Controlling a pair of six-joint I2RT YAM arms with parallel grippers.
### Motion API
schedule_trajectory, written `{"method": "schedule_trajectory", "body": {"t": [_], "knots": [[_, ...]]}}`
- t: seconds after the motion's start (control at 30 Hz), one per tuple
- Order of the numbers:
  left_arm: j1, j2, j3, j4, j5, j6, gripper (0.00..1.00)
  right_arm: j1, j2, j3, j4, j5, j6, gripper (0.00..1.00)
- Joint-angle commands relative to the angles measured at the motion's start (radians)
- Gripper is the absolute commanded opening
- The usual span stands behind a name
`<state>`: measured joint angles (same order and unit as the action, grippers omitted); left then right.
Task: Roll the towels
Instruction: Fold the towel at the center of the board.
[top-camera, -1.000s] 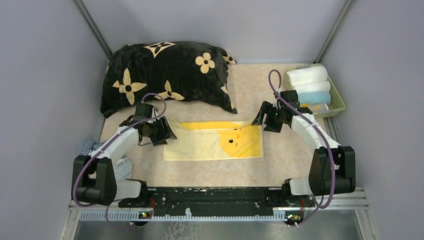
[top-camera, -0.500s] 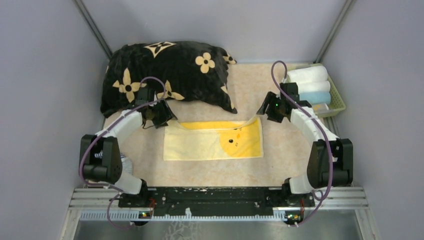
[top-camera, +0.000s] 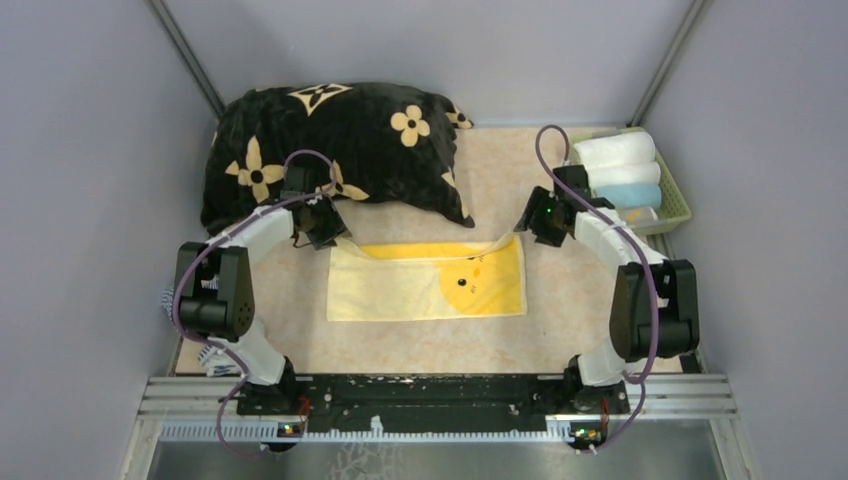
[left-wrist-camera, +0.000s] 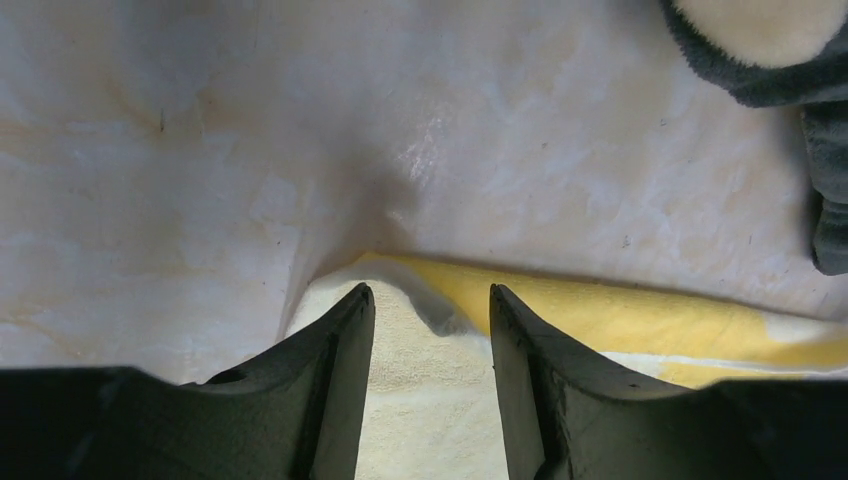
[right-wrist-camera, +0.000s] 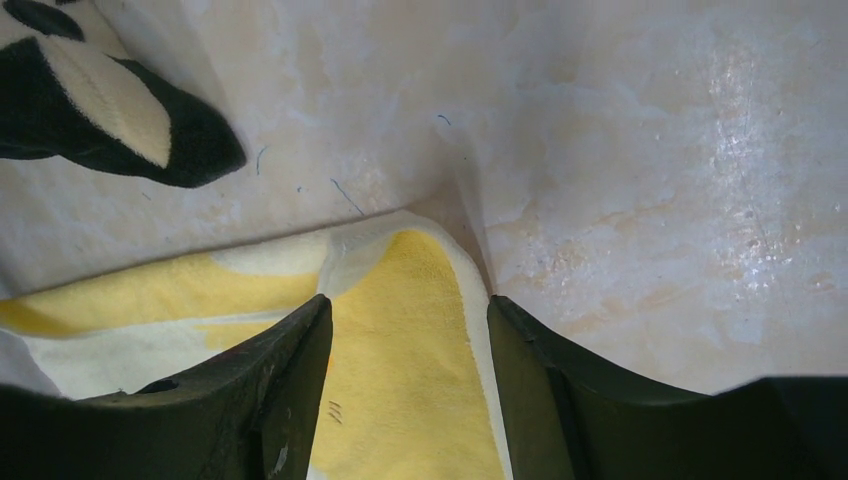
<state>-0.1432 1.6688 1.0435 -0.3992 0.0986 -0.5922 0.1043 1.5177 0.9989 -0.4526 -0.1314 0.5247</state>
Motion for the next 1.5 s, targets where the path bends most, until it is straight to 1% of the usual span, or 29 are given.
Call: {"method": "schedule_trajectory", "body": {"t": [0.0,0.17,0.37,0.43,0.6,0.8,0.93,1.0,1.1,1.17,1.37,1.47], "knots": [[0.005,0.019,0.056,0.018,-0.028,-0.006,0.51,0.018,0.015,0.075,0.029,0.035,-0.010,0.58],[0.005,0.040,0.070,0.011,-0.031,-0.003,0.43,0.044,0.039,0.105,0.005,0.075,-0.017,0.58],[0.005,0.038,0.055,0.014,-0.029,0.003,0.22,0.081,0.064,0.145,-0.027,0.125,-0.023,0.58],[0.005,0.040,0.051,0.016,-0.028,0.007,0.18,0.088,0.074,0.155,-0.033,0.132,-0.024,0.58],[0.005,0.036,0.046,0.011,-0.025,0.013,0.01,0.096,0.083,0.176,-0.046,0.134,-0.031,0.57],[0.005,-0.053,-0.013,0.014,-0.021,0.014,0.00,0.108,0.082,0.221,-0.101,0.153,-0.039,0.57],[0.005,-0.102,-0.058,0.022,-0.020,0.014,0.00,0.115,0.117,0.250,-0.126,0.162,-0.040,0.57],[0.005,-0.113,-0.068,0.022,-0.018,0.015,0.00,0.119,0.126,0.258,-0.132,0.165,-0.035,0.55],[0.006,-0.123,-0.073,0.019,-0.015,0.014,0.00,0.125,0.187,0.268,-0.133,0.165,-0.031,0.52],[0.007,-0.127,-0.076,0.020,-0.015,0.014,0.00,0.126,0.211,0.277,-0.133,0.160,-0.029,0.47],[0.007,-0.136,-0.079,0.020,-0.009,0.014,0.00,0.143,0.259,0.305,-0.137,0.160,-0.027,0.41],[0.005,-0.137,-0.079,0.019,-0.008,0.015,0.00,0.148,0.280,0.311,-0.153,0.170,-0.036,0.36]]}}
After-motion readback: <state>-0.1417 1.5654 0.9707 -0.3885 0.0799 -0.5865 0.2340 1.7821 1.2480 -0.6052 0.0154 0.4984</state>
